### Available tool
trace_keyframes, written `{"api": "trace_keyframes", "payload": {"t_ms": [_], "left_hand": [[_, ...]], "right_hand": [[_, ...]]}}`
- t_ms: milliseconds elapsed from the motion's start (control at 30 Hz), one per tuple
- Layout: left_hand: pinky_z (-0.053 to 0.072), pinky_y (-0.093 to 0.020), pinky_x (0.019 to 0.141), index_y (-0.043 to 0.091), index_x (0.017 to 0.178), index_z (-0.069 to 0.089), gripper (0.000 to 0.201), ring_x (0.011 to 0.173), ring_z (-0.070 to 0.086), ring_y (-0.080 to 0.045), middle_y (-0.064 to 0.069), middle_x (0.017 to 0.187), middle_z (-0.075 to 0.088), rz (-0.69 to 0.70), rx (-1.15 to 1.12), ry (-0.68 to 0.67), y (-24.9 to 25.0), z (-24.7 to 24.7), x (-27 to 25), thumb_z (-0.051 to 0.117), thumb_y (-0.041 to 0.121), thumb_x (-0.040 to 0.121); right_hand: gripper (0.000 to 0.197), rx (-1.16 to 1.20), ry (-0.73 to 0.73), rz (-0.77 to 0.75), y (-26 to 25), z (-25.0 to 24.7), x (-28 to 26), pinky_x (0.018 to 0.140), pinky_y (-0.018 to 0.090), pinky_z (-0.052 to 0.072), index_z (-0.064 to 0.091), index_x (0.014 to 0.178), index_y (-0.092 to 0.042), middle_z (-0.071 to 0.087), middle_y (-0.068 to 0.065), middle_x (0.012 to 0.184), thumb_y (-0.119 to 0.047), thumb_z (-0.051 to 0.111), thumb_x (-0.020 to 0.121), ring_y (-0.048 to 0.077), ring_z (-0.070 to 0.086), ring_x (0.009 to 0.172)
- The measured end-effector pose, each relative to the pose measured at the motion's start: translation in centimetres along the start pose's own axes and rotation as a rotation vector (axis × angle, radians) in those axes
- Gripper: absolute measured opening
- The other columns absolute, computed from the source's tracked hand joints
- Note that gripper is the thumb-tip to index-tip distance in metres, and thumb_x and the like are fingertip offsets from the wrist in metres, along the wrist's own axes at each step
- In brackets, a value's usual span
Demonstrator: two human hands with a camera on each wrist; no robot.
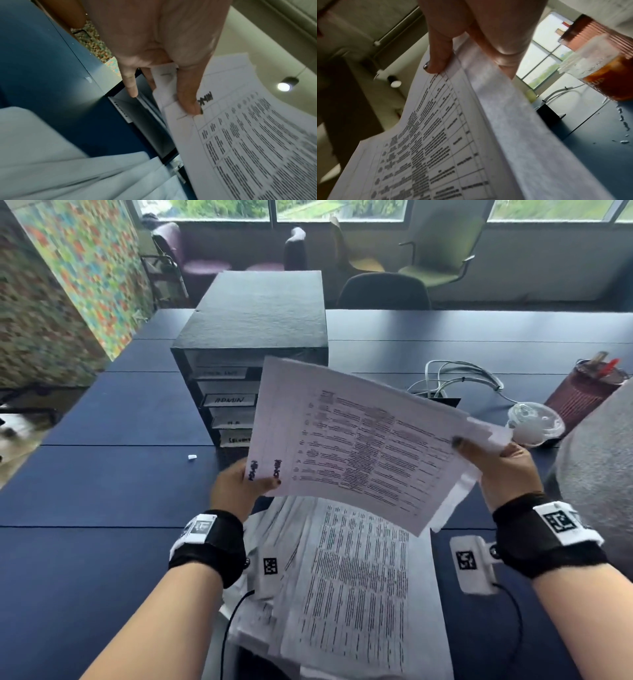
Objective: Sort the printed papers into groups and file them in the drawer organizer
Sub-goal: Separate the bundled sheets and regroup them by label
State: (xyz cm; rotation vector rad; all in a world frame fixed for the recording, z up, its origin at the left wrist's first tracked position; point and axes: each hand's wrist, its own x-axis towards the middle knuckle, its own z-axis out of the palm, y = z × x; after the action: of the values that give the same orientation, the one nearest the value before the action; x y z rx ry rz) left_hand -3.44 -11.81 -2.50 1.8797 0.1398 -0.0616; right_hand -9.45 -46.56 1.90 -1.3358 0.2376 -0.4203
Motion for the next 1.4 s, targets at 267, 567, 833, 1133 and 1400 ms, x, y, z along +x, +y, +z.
{"api": "trace_keyframes", "payload": {"t_ms": [267, 567, 833, 1133, 1400], "left_hand": [[0.046, -0.029, 0.079, 0.014, 0.095, 0.057, 0.037, 0.09, 0.057, -0.02, -0.002, 0.092, 0.064, -0.087, 0.036, -0.059, -2.7, 0.7, -0.7, 0.073, -0.01, 0.071], [0.055, -0.03, 0.072, 0.015, 0.089, 0.072, 0.042, 0.083, 0.068, -0.019, -0.006, 0.089, 0.074, -0.101, -0.286, -0.262, -1.8, 0.9, -0.6, 0.08, 0.005, 0.05], [0.055, -0.041, 0.084, 0.019, 0.081, 0.074, 0.035, 0.087, 0.069, -0.022, -0.009, 0.09, 0.074, -0.072, -0.203, -0.257, -1.2, 2.3, -0.7, 0.083, -0.005, 0.058], [0.05, -0.011, 0.058, 0.015, 0.081, 0.071, 0.026, 0.061, 0.066, 0.003, 0.014, 0.065, 0.071, -0.079, -0.221, -0.08, -1.6, 1.1, -0.8, 0.077, -0.006, 0.068], [0.048, -0.026, 0.069, 0.023, 0.077, 0.069, 0.023, 0.07, 0.063, -0.011, 0.01, 0.072, 0.071, -0.058, -0.102, -0.042, -1.9, 0.5, -0.3, 0.076, 0.001, 0.074]], "right_hand": [[0.082, -0.206, -0.287, 0.214, 5.3, -1.1, -2.7, 0.066, 0.02, 0.053, 0.066, 0.095, -0.006, 0.074, -0.002, 0.084, -0.032, 0.093, 0.023, 0.012, 0.069, 0.077], [0.058, -0.254, -0.326, 0.218, 5.0, -0.3, -2.4, 0.087, 0.04, 0.052, 0.074, 0.089, -0.02, 0.073, 0.006, 0.096, -0.031, 0.092, 0.036, 0.026, 0.066, 0.095], [0.064, -0.218, -0.3, 0.224, 5.5, 0.7, -3.0, 0.082, 0.037, 0.054, 0.073, 0.087, -0.021, 0.073, 0.005, 0.094, -0.044, 0.092, 0.031, 0.023, 0.067, 0.09], [0.068, -0.143, -0.188, 0.227, 5.1, 0.0, -3.1, 0.064, 0.014, 0.052, 0.063, 0.099, -0.005, 0.074, -0.007, 0.081, -0.026, 0.092, 0.042, 0.005, 0.069, 0.074], [0.021, -0.231, -0.08, 0.198, 4.1, -0.2, -3.3, 0.066, 0.017, 0.046, 0.064, 0.072, -0.01, 0.065, -0.014, 0.052, 0.01, 0.064, 0.078, -0.007, 0.058, 0.051]]}}
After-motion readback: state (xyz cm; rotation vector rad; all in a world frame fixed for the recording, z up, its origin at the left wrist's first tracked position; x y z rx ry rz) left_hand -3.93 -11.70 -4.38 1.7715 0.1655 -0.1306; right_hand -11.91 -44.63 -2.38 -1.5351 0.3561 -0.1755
